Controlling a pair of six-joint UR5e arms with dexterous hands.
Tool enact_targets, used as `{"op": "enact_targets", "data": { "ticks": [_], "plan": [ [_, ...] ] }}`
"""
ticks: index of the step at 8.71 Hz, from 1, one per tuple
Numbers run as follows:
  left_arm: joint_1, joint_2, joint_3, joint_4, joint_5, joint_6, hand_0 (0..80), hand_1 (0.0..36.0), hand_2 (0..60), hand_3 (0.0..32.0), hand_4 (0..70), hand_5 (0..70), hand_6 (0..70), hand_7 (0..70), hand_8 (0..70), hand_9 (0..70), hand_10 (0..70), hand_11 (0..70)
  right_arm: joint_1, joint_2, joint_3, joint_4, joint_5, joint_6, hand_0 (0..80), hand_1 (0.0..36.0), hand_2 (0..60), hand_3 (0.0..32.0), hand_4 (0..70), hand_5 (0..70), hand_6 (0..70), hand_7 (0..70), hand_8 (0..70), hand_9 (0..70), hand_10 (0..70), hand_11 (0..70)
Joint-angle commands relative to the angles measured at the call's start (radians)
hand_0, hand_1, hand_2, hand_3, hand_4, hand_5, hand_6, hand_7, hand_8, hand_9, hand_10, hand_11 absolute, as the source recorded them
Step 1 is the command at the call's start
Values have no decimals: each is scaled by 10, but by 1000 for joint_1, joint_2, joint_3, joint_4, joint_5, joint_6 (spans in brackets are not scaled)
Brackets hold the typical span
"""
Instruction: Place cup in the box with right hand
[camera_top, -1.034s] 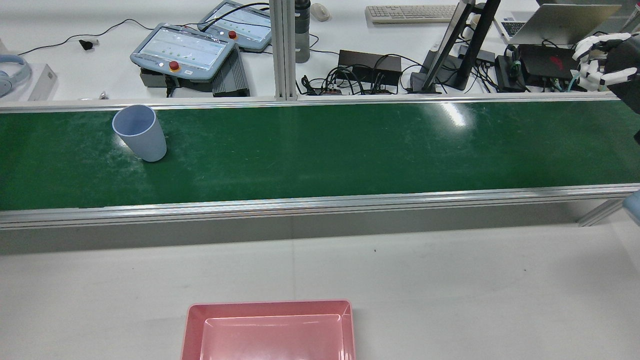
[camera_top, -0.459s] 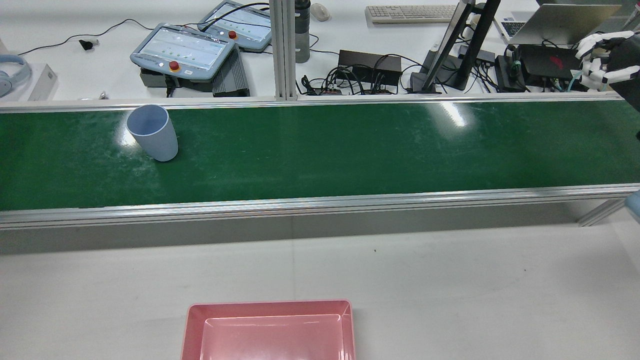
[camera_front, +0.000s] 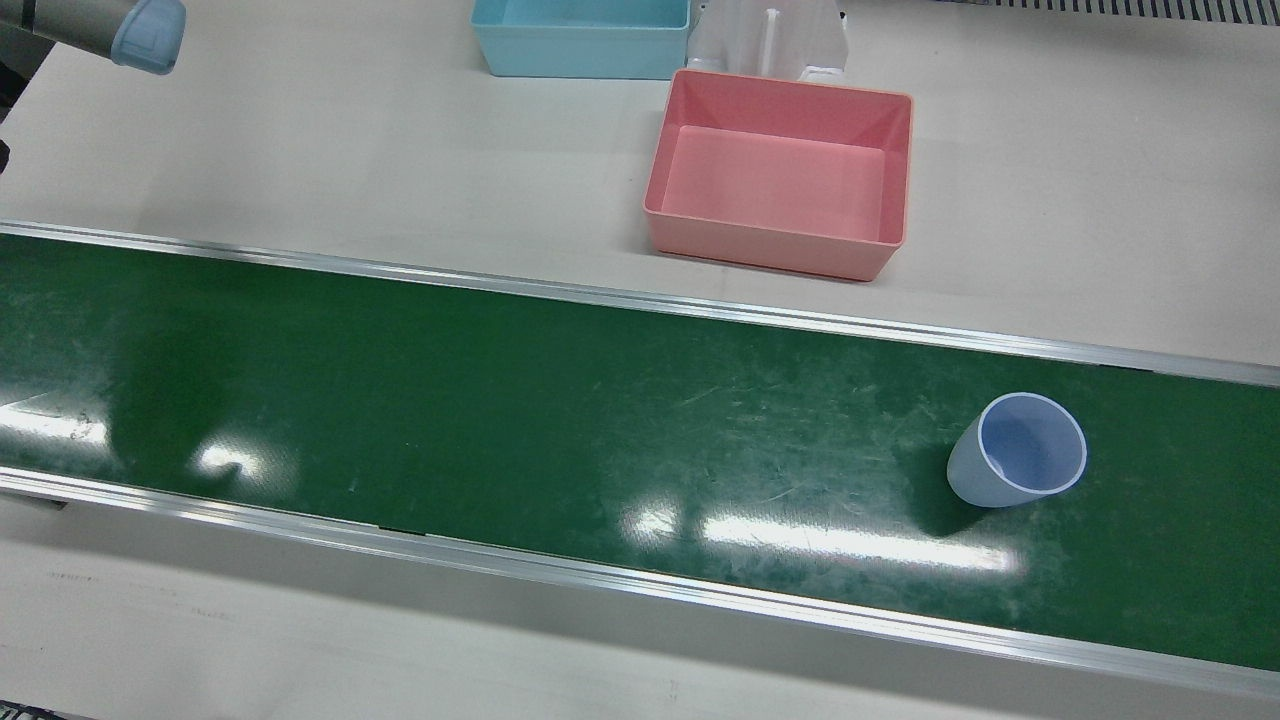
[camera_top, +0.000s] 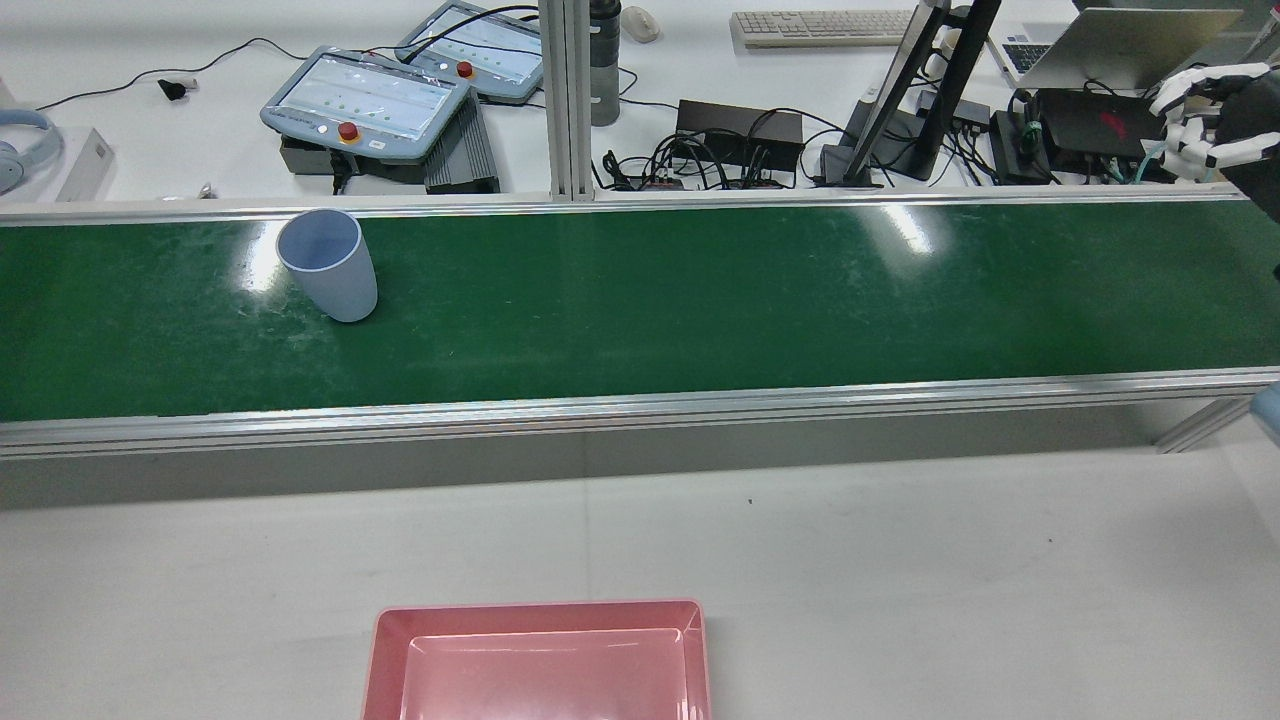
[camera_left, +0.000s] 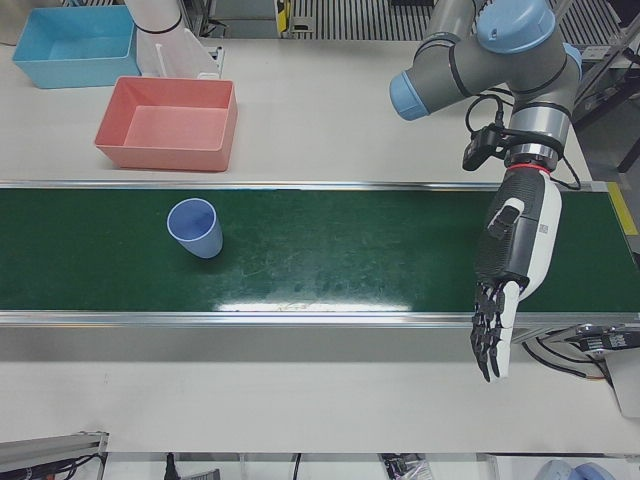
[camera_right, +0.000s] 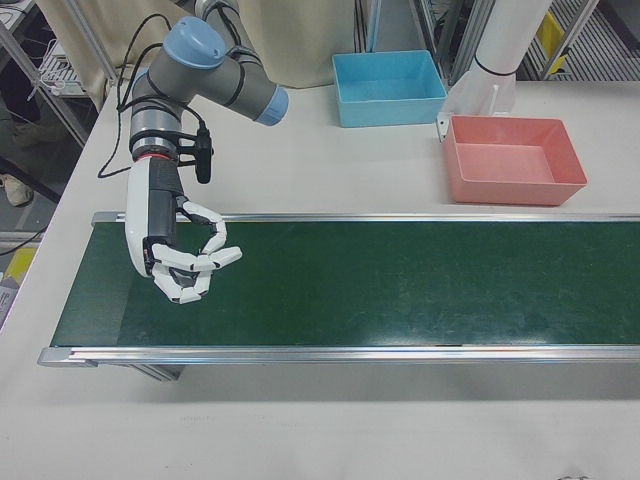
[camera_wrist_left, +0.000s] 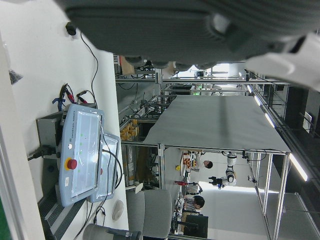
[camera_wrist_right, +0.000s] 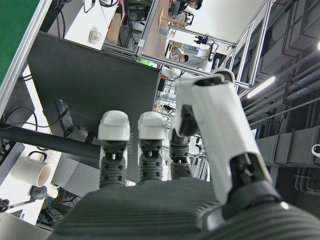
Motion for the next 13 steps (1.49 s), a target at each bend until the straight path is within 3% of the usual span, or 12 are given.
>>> {"op": "enact_targets", "data": {
  "ticks": [1, 4, 13],
  "plan": [
    [-1, 0, 0, 0, 0, 0, 0, 0, 0, 0, 0, 0, 0, 0, 0, 0, 0, 0, -1, 1, -3, 0, 0, 0, 800, 360, 600, 0, 365, 258, 326, 700, 622, 700, 594, 700],
    [-1, 0, 0, 0, 0, 0, 0, 0, 0, 0, 0, 0, 0, 0, 0, 0, 0, 0, -1, 1, -3, 0, 0, 0, 800, 360, 600, 0, 389, 259, 326, 700, 621, 700, 592, 700],
    [1, 0, 0, 0, 0, 0, 0, 0, 0, 0, 0, 0, 0, 0, 0, 0, 0, 0, 3, -1, 2, -3, -2, 0, 800, 360, 600, 0, 368, 258, 323, 700, 615, 700, 586, 700]
  ]
}}
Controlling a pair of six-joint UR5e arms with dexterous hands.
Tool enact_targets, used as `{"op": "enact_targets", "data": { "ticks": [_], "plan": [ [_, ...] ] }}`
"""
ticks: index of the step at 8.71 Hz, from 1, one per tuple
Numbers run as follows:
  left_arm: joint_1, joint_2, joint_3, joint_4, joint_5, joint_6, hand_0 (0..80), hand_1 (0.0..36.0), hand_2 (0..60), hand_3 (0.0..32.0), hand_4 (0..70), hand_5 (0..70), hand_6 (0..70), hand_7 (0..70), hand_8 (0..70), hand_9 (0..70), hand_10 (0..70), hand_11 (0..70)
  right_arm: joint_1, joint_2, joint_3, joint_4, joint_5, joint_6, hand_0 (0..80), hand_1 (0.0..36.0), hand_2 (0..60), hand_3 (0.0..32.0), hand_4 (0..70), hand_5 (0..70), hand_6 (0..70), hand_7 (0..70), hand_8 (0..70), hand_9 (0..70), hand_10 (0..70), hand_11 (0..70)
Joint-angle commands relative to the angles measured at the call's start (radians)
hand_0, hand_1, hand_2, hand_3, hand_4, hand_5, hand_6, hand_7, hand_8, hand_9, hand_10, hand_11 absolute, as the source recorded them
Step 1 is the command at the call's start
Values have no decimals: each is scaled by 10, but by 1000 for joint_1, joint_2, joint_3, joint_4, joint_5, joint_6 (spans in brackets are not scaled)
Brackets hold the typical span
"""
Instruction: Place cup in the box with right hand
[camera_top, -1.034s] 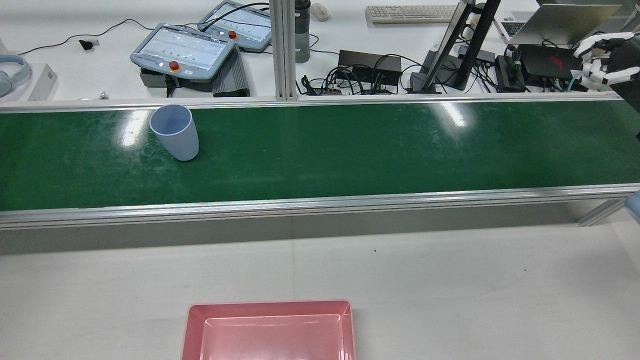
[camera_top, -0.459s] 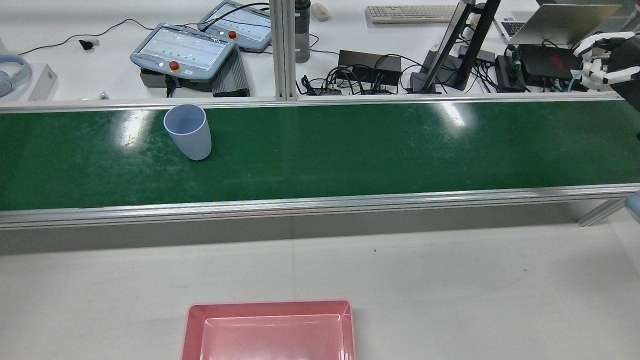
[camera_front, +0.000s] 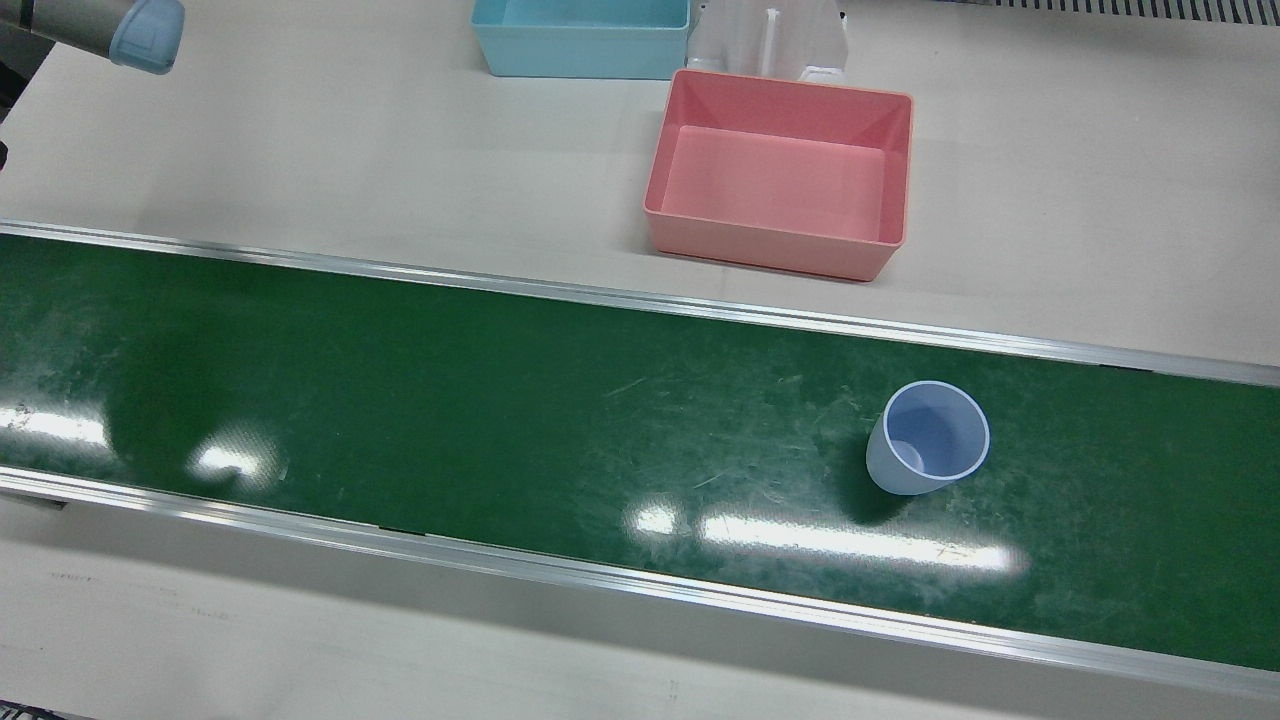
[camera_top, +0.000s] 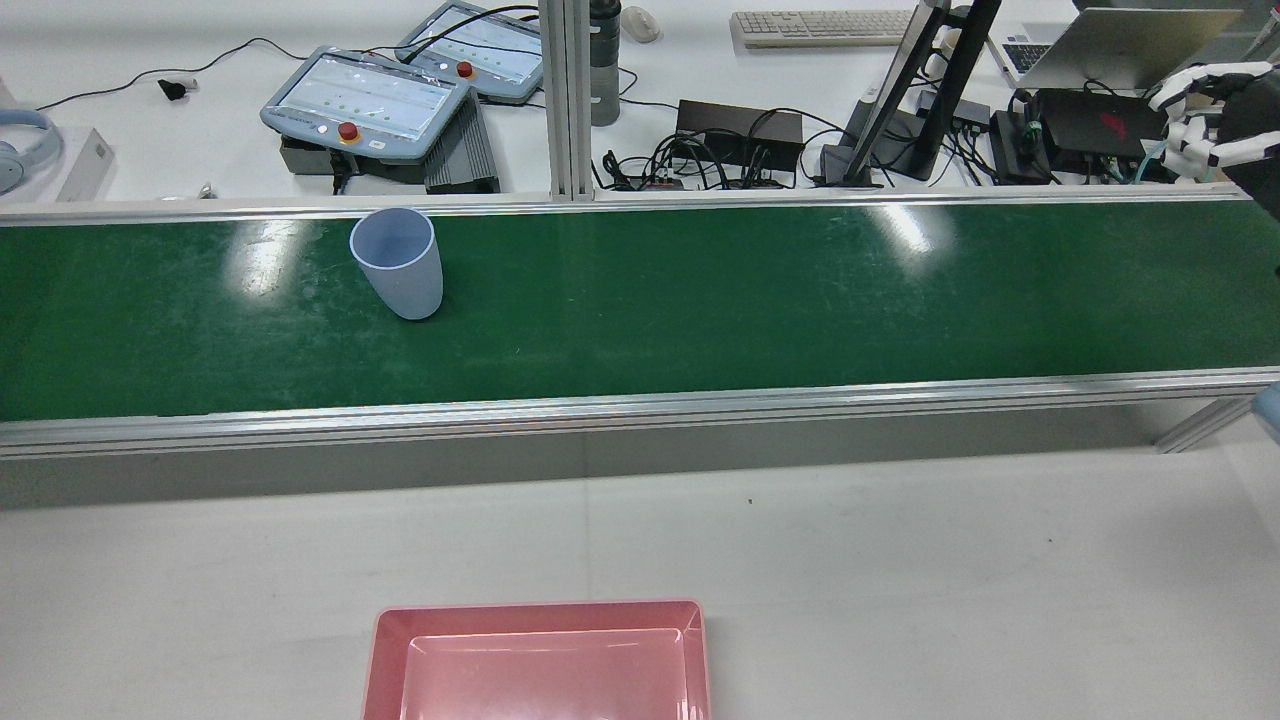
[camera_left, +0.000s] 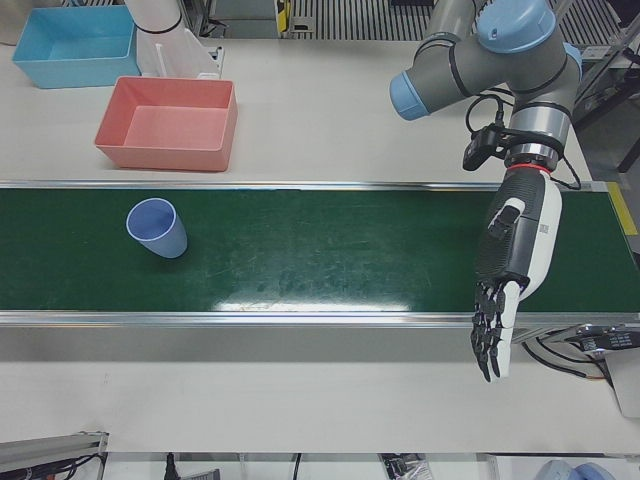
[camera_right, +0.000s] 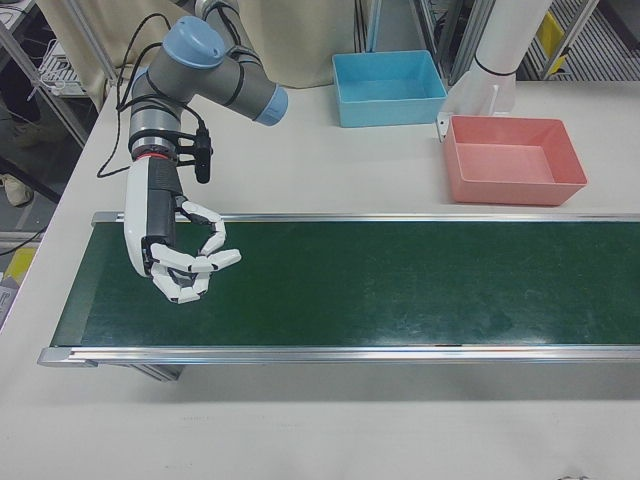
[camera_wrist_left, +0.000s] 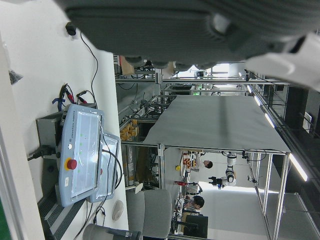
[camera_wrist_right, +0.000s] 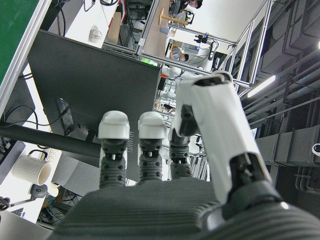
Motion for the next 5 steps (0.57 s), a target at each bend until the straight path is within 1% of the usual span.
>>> {"op": "enact_targets", "data": {
  "ticks": [1, 2, 3, 4, 5],
  "plan": [
    [0, 0, 0, 0, 0, 0, 0, 0, 0, 0, 0, 0, 0, 0, 0, 0, 0, 0, 0, -1, 1, -2, -1, 0, 800, 360, 600, 0, 365, 258, 323, 700, 615, 700, 586, 700],
    [0, 0, 0, 0, 0, 0, 0, 0, 0, 0, 0, 0, 0, 0, 0, 0, 0, 0, 0, -1, 2, -2, -1, 0, 800, 360, 600, 0, 364, 258, 323, 700, 614, 700, 585, 700],
    [0, 0, 0, 0, 0, 2, 0, 0, 0, 0, 0, 0, 0, 0, 0, 0, 0, 0, 0, -2, 3, -2, 0, 0, 800, 360, 600, 0, 379, 258, 322, 700, 613, 700, 584, 700],
    [0, 0, 0, 0, 0, 0, 0, 0, 0, 0, 0, 0, 0, 0, 0, 0, 0, 0, 0, -2, 3, -2, -1, 1, 800, 360, 600, 0, 355, 258, 322, 700, 613, 700, 584, 700],
    [0, 0, 0, 0, 0, 0, 0, 0, 0, 0, 0, 0, 0, 0, 0, 0, 0, 0, 2, -4, 3, -2, -1, 2, 800, 360, 600, 0, 357, 257, 322, 700, 612, 700, 583, 700]
  ]
}}
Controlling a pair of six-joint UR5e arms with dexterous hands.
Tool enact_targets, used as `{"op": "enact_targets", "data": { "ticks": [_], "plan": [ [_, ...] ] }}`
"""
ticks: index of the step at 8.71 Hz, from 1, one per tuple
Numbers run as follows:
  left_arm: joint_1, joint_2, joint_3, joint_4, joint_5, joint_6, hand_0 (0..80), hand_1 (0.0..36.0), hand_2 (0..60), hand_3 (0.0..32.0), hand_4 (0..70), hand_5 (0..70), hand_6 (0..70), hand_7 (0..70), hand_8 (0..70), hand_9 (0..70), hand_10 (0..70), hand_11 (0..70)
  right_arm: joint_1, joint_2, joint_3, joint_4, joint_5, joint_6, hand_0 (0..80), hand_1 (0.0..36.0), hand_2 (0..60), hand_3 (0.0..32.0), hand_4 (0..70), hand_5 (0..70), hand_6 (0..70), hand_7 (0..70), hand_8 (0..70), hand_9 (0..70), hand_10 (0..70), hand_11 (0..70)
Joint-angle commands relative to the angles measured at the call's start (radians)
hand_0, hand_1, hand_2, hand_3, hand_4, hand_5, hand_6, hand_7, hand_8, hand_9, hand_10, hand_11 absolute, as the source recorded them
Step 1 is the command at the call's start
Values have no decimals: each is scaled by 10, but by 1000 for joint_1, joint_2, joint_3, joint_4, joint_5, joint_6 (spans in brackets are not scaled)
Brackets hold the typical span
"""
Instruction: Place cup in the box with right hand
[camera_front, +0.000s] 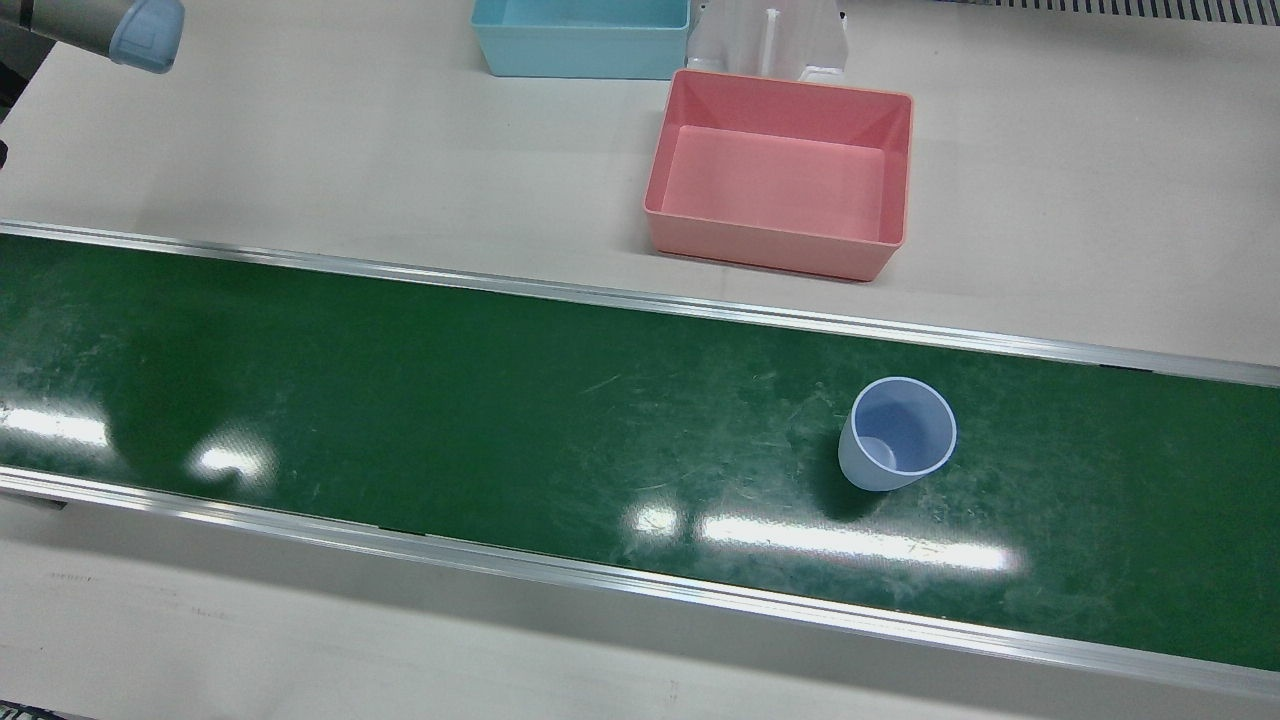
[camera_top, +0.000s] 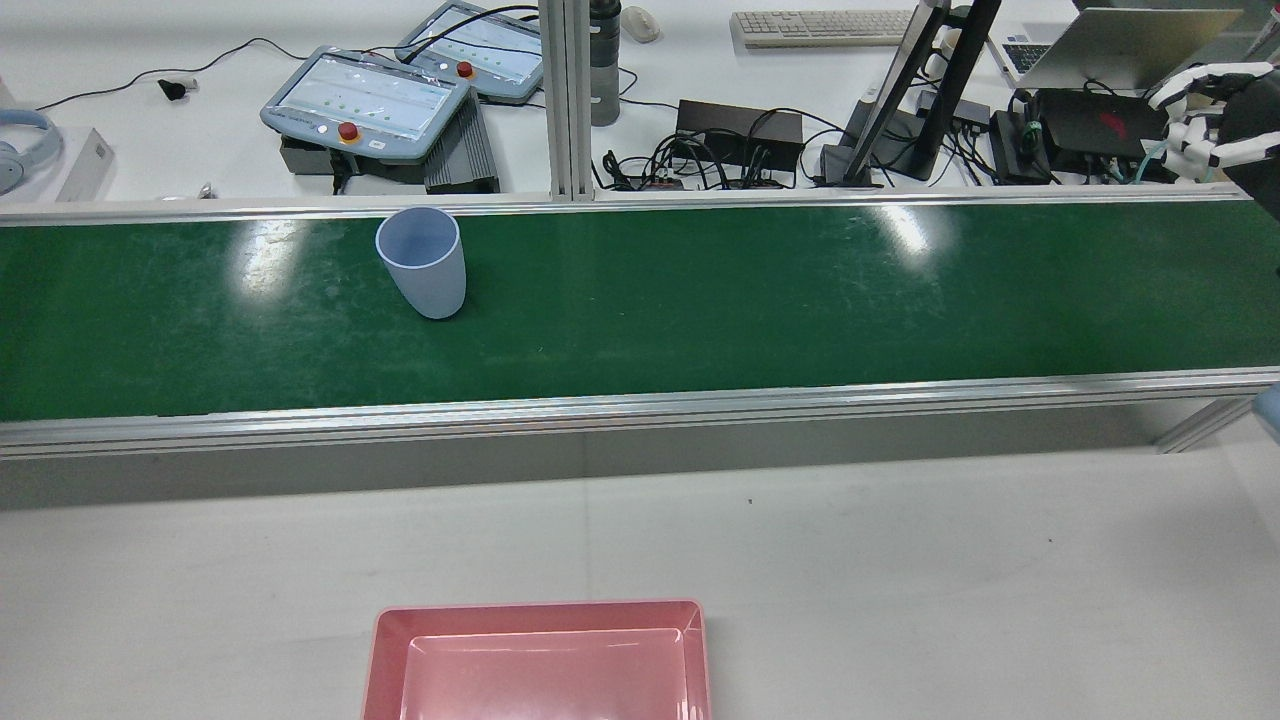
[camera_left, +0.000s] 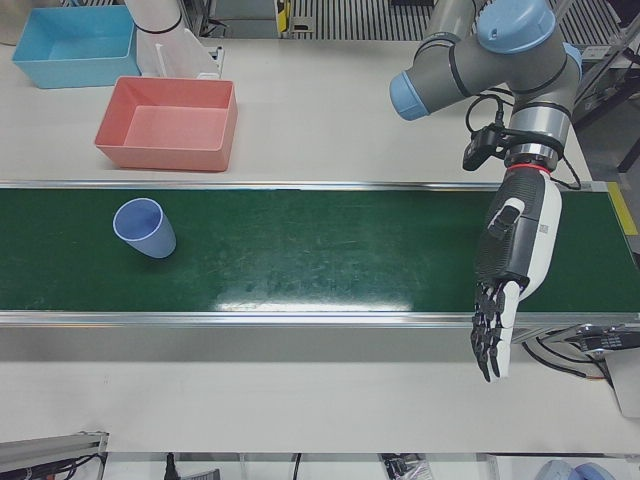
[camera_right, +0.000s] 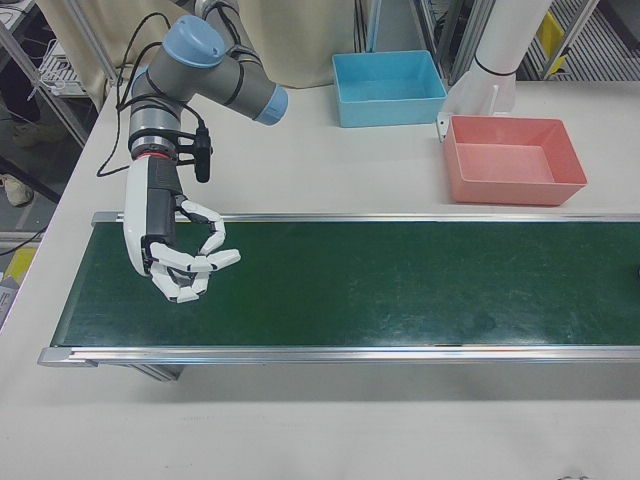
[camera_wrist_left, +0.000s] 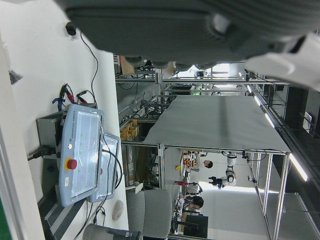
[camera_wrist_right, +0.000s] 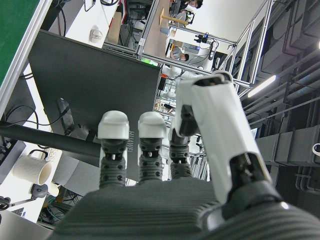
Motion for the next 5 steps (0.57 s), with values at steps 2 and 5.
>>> {"op": "enact_targets", "data": {
  "ticks": [2, 5],
  "plan": [
    [0, 0, 0, 0, 0, -1, 0, 0, 0, 0, 0, 0, 0, 0, 0, 0, 0, 0, 0, -2, 2, 0, -1, 1, 800, 360, 600, 0, 361, 256, 320, 700, 609, 700, 580, 700],
    [0, 0, 0, 0, 0, -1, 0, 0, 0, 0, 0, 0, 0, 0, 0, 0, 0, 0, 2, -5, 6, 0, -1, -1, 800, 360, 600, 0, 386, 256, 320, 700, 607, 700, 577, 700]
  ]
}}
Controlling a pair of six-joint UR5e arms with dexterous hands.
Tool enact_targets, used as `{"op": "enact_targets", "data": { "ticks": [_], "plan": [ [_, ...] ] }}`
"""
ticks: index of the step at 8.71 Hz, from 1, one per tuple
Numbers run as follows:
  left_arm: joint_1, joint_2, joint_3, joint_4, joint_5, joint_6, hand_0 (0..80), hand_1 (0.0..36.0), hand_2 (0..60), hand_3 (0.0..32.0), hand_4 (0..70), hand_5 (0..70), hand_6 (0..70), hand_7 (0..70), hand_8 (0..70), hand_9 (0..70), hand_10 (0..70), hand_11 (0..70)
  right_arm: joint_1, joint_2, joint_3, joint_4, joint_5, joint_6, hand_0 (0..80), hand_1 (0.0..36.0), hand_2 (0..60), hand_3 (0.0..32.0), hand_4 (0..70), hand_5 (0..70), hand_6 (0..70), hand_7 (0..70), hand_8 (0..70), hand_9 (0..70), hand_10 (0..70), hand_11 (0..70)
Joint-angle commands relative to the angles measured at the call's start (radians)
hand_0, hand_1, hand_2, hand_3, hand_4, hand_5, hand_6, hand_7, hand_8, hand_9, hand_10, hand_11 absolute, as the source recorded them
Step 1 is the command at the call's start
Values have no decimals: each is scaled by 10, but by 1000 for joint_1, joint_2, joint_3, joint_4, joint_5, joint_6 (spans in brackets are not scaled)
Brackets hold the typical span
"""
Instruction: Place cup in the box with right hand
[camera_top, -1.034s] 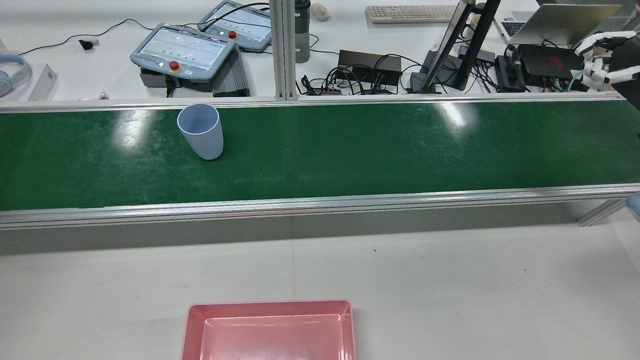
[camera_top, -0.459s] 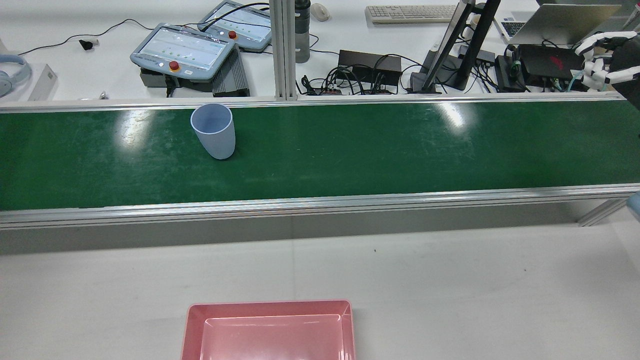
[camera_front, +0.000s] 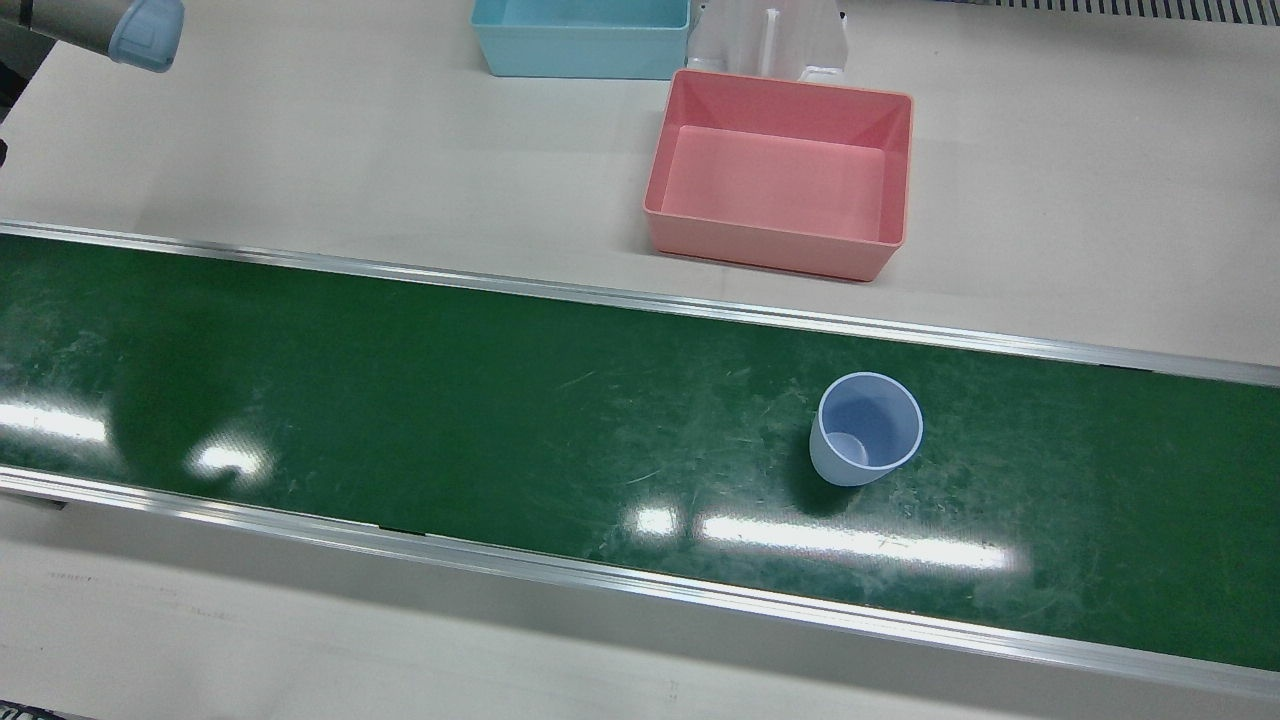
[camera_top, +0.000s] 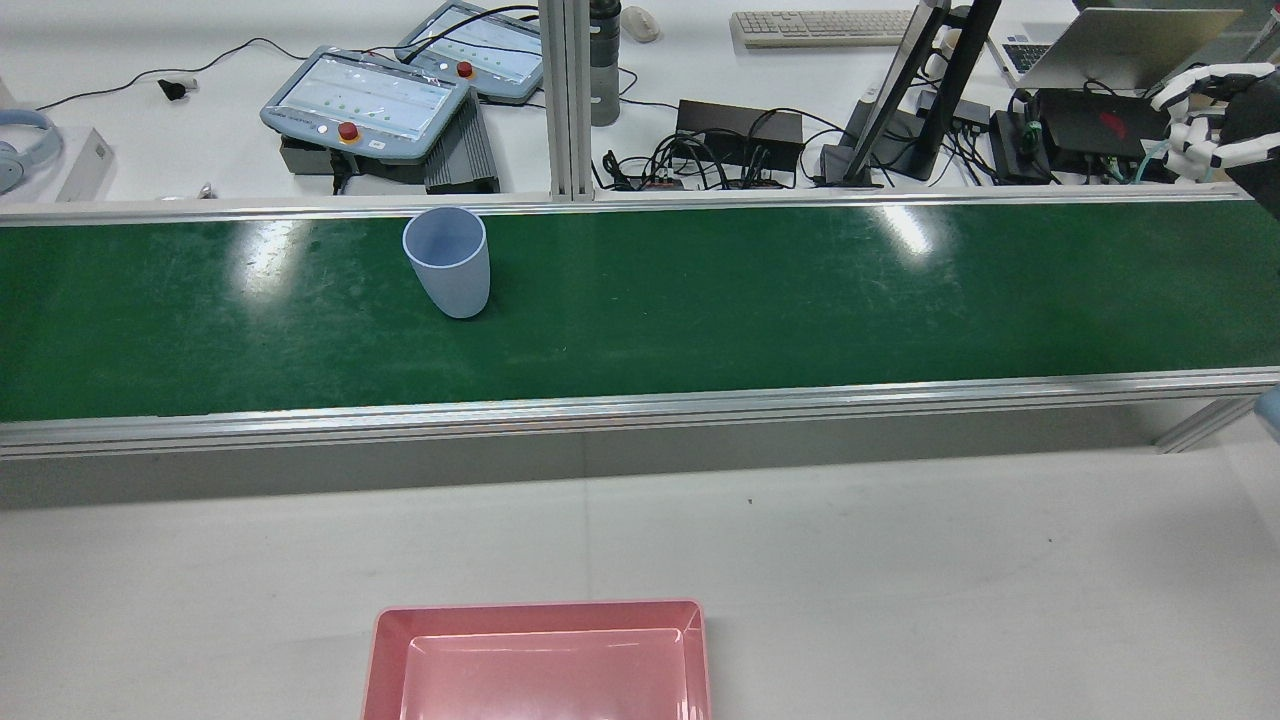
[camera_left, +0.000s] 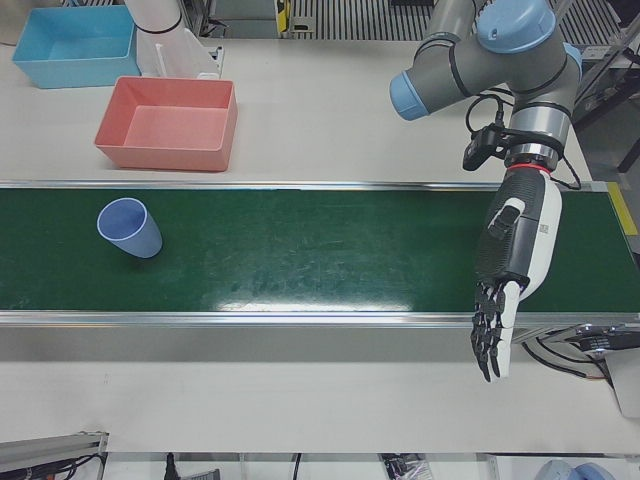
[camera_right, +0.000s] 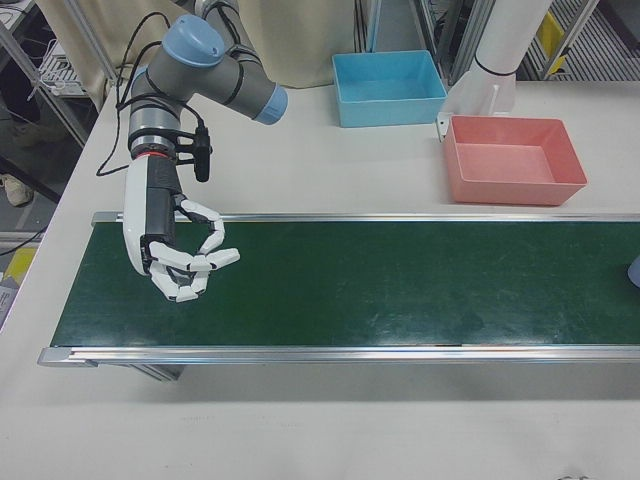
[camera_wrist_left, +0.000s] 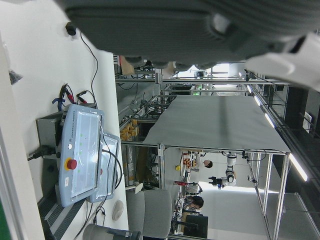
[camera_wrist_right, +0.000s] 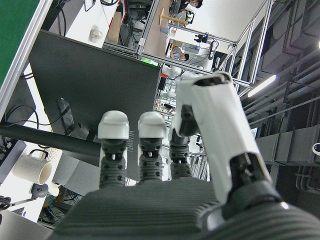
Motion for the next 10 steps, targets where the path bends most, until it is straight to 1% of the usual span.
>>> {"op": "enact_targets", "data": {
  "ticks": [1, 2, 3, 6, 7, 8, 9, 10],
  "plan": [
    [0, 0, 0, 0, 0, 0, 0, 0, 0, 0, 0, 0, 0, 0, 0, 0, 0, 0, 0, -1, 3, 0, 0, -2, 800, 360, 600, 0, 354, 256, 320, 700, 607, 700, 576, 700],
    [0, 0, 0, 0, 0, 0, 0, 0, 0, 0, 0, 0, 0, 0, 0, 0, 0, 0, 0, -1, 3, -2, 0, 0, 800, 360, 600, 0, 368, 256, 319, 700, 606, 700, 576, 700],
    [0, 0, 0, 0, 0, 0, 0, 0, 0, 0, 0, 0, 0, 0, 0, 0, 0, 0, 0, -3, 4, 0, 0, 0, 800, 360, 600, 0, 354, 256, 318, 700, 605, 700, 575, 700],
    [0, 0, 0, 0, 0, 0, 0, 0, 0, 0, 0, 0, 0, 0, 0, 0, 0, 0, 0, -3, 6, -2, 0, 0, 800, 360, 600, 0, 342, 256, 318, 700, 602, 700, 572, 700],
    [2, 0, 0, 0, 0, 0, 0, 0, 0, 0, 0, 0, 0, 0, 0, 0, 0, 0, 0, -3, 6, -2, 0, 0, 800, 360, 600, 0, 362, 256, 317, 700, 601, 700, 572, 700],
    [2, 0, 0, 0, 0, 0, 0, 0, 0, 0, 0, 0, 0, 0, 0, 0, 0, 0, 0, -3, 6, -2, 0, 0, 800, 360, 600, 0, 362, 256, 317, 700, 601, 700, 571, 700],
    [2, 0, 0, 0, 0, 0, 0, 0, 0, 0, 0, 0, 0, 0, 0, 0, 0, 0, 0, -3, 5, -2, 0, 0, 800, 360, 600, 0, 343, 256, 316, 700, 601, 700, 571, 700],
    [0, 0, 0, 0, 0, 0, 0, 0, 0, 0, 0, 0, 0, 0, 0, 0, 0, 0, 0, -3, 4, -2, 0, 0, 800, 360, 600, 0, 341, 256, 316, 700, 600, 700, 570, 700]
  ]
}}
